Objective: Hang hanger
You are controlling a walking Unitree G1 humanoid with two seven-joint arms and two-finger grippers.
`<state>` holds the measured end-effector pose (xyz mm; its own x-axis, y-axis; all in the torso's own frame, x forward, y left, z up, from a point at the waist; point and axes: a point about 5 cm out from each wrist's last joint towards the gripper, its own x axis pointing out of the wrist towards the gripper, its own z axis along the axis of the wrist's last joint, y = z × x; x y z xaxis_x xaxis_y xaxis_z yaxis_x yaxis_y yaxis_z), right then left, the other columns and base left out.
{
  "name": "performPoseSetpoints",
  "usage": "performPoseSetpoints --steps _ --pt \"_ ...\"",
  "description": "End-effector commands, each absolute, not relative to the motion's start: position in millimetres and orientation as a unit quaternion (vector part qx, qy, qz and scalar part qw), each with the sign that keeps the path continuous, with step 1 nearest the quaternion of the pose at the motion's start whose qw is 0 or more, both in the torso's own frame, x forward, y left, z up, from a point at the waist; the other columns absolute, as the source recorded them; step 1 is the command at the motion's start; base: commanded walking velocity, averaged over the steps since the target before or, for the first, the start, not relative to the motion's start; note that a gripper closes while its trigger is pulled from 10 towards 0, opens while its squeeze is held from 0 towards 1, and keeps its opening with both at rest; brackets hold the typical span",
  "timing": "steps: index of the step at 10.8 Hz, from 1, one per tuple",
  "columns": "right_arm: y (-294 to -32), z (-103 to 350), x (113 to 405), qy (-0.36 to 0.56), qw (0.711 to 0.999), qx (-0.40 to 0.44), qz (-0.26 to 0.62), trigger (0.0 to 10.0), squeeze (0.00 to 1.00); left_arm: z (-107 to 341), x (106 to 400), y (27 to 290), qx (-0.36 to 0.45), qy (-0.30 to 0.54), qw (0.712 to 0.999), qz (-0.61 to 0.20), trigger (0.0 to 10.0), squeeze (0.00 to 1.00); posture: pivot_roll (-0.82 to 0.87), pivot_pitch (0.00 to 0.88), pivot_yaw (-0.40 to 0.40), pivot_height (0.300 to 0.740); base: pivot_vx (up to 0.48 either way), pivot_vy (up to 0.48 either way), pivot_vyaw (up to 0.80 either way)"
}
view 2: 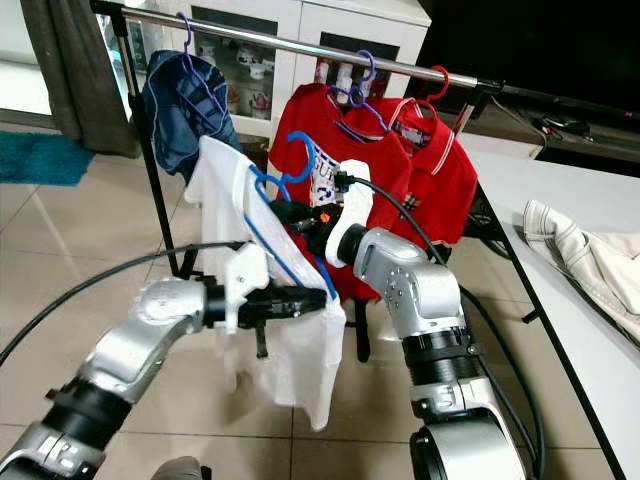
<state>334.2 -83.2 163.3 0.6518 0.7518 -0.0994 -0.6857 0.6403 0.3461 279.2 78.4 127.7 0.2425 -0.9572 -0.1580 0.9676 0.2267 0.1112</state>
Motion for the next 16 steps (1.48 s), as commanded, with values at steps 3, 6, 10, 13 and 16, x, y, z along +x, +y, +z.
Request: performPoseSetpoints --steps 3,6,10,13,16 --pt "-97 160 339 0.111 0.912 0.099 0.381 0.0 0.0 138 281 90 0.106 0.016 0.789 -0.604 10.0 1.0 0.12 0.0 -0.17 0.74 0.0 0.0 0.0" --pt "-124 144 339 0.126 0.933 0.059 0.333 0.0 0.0 157 274 102 0.073 -0.02 0.827 -0.557 10.0 1.0 0.12 0.0 -0.165 0.74 0.0 0.0 0.0" --pt "-151 109 305 0.185 0.954 0.059 0.229 10.0 0.0 138 253 153 0.063 0.036 0.955 -0.289 10.0 0.0 0.13 0.0 -0.127 0.74 0.0 0.0 0.0" --pt "-157 101 286 0.162 0.971 0.036 0.173 10.0 0.0 101 247 165 0.094 0.084 0.982 -0.144 10.0 0.0 0.14 0.0 -0.124 0.74 0.0 0.0 0.0" --pt "-162 85 275 0.181 0.973 0.078 0.118 10.0 0.0 102 256 141 0.085 0.059 0.985 -0.141 10.0 0.0 0.09 0.0 -0.078 0.74 0.08 0.0 0.0"
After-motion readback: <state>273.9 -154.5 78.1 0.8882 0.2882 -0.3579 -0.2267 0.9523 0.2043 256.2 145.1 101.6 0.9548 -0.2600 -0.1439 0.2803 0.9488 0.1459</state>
